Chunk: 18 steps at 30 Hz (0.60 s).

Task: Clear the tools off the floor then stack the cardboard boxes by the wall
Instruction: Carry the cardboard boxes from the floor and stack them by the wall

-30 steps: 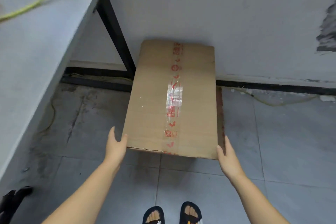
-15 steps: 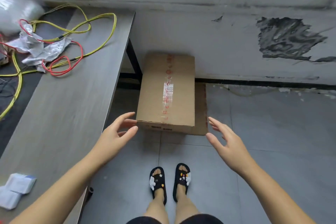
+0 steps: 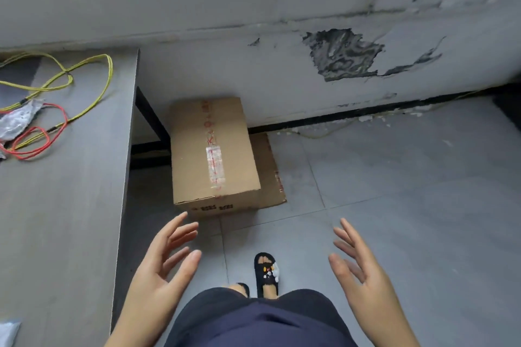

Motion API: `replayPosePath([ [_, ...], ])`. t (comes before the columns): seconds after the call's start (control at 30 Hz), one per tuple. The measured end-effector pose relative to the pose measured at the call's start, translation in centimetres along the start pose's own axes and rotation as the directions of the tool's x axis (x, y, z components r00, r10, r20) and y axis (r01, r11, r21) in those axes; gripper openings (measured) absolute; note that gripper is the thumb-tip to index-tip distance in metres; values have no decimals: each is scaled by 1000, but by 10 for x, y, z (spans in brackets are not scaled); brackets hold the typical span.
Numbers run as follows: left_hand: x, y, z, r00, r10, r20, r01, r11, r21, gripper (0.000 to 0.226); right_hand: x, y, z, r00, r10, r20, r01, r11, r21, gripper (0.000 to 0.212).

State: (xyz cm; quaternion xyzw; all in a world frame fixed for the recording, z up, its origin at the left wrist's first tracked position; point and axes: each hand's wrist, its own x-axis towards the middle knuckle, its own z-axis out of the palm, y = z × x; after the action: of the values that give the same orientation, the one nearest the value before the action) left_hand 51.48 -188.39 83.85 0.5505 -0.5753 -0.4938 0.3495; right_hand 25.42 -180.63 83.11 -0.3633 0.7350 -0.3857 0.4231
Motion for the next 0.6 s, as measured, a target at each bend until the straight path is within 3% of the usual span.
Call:
replayPosePath([
  [0.13, 9, 0, 4, 986, 63, 157, -69, 997, 34, 51, -35, 12, 10, 973, 60, -223, -41, 995, 89, 54],
  [0.27, 13, -2, 3, 935, 84, 346, -105, 993, 44, 47, -88, 36, 27, 896, 147, -419, -66, 977, 202, 54],
  [0.4, 4, -8, 18, 849, 104, 518, -157, 986, 60, 52, -143, 60, 42, 777, 246, -580, -75, 950, 302, 51],
  [0.6, -14, -4, 65, 654, 106, 749, -215, 975, 50, 52, -220, 85, 56, 542, 395, -742, -39, 893, 447, 47],
])
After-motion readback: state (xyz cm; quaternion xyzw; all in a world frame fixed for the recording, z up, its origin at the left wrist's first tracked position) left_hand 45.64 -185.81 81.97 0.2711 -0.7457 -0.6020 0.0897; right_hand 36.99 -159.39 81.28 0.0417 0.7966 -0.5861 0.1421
